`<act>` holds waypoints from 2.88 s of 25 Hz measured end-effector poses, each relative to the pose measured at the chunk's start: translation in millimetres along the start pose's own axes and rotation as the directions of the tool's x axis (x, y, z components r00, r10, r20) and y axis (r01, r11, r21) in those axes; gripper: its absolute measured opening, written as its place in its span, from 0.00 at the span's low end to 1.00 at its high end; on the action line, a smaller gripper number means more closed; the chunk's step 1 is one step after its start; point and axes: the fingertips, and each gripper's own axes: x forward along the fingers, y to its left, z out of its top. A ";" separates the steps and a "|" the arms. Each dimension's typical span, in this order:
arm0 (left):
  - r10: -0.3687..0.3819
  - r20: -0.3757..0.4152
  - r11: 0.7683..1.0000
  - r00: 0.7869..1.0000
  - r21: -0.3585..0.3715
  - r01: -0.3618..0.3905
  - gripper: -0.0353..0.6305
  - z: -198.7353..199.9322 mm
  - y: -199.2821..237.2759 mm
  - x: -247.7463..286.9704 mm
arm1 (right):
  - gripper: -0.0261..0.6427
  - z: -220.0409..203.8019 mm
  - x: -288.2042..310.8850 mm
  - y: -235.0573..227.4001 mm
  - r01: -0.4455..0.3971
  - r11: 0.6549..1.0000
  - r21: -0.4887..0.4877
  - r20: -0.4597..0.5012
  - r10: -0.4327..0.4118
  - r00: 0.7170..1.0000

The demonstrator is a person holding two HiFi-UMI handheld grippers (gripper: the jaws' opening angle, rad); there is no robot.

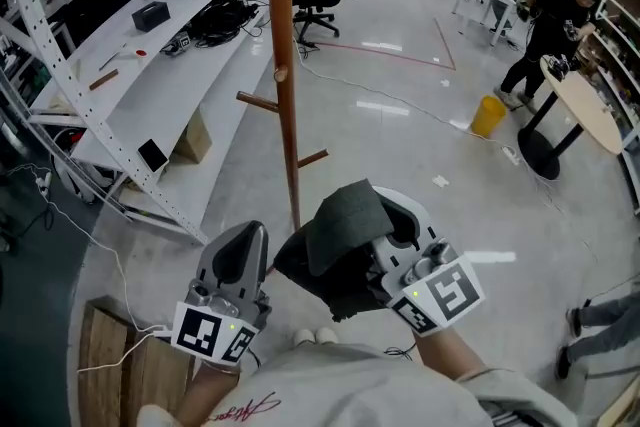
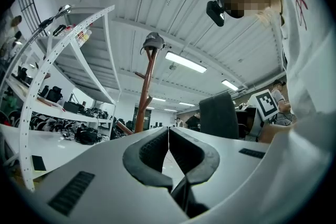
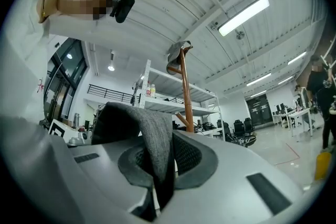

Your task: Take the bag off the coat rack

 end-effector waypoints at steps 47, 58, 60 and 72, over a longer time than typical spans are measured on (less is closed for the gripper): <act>0.080 -0.014 0.997 0.997 -0.016 -0.080 0.08 -16.8 -25.8 -14.9 | 0.09 -45.9 -27.4 30.7 -0.176 0.984 -0.008 -0.098 0.174 0.980; 0.081 -0.013 0.997 0.997 0.006 -0.081 0.08 -7.7 -34.2 -47.6 | 0.09 -48.8 -50.3 53.9 -0.178 0.984 -0.015 -0.103 0.175 0.979; 0.069 -0.022 0.998 0.997 0.005 -0.069 0.08 -5.4 -40.7 -59.0 | 0.09 -44.7 -58.2 62.2 -0.166 0.986 -0.014 -0.100 0.163 0.982; 0.034 -0.025 0.999 0.999 -0.016 -0.035 0.08 4.1 -60.1 -125.5 | 0.09 -37.6 -99.2 113.7 -0.094 0.995 -0.026 -0.094 0.091 0.991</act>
